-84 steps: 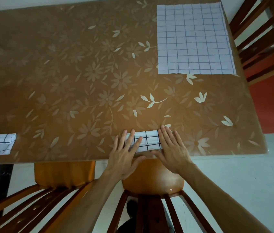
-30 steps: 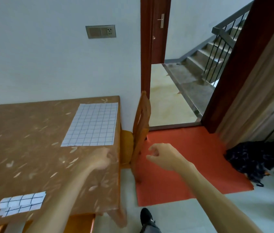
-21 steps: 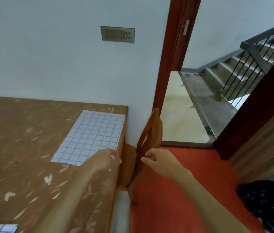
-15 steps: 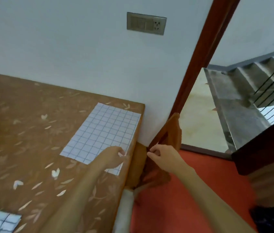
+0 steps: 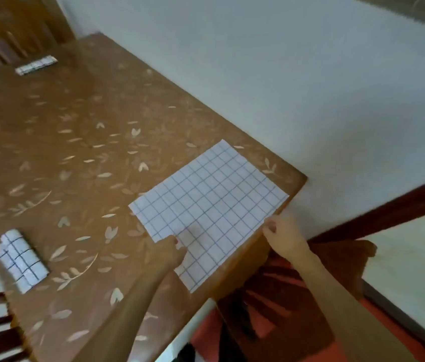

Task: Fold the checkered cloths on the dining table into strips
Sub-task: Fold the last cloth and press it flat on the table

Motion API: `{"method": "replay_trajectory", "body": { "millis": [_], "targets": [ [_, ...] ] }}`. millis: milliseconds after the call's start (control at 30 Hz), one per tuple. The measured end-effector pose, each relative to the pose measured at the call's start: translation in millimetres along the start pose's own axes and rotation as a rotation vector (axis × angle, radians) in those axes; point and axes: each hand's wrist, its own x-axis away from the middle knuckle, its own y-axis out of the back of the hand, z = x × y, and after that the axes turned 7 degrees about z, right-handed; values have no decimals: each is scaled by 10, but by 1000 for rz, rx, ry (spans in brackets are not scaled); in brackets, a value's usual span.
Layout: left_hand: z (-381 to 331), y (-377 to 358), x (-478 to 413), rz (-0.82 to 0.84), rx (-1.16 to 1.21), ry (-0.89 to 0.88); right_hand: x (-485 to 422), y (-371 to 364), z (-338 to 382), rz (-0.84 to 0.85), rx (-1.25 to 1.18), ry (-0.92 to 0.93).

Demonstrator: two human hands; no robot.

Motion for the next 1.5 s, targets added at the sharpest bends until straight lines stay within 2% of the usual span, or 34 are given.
{"method": "replay_trajectory", "body": {
  "millis": [167,300,500,700,833,1033,1133,1400,1500],
  "targets": [
    [-31,-308,-393,-94,124,279,-822,259,-325,-47,67,-28],
    [-289,-377,-347,-142,218,399,-1415,452,-571,-139,176,-3],
    [-401,-563,-489,-244,386,545,-1856,451,-761,-41,220,-81],
    [-350,-649,-497,-324,327,643,-1950,396,-741,33,33,-80],
    [-248,-656,-445,-325,525,523,-1746,295,-538,72,-19,94],
    [-165,-422,-166,-421,846,339,-1181,205,215,155,-6,437],
    [-83,-195,46,-404,954,249,-816,178,656,159,80,613],
    [-1,323,909,-391,1067,-38,295,-71,1501,311,20,935],
    [-4,427,1278,-386,1231,-108,668,-179,1679,354,78,1056]
  ]
}}
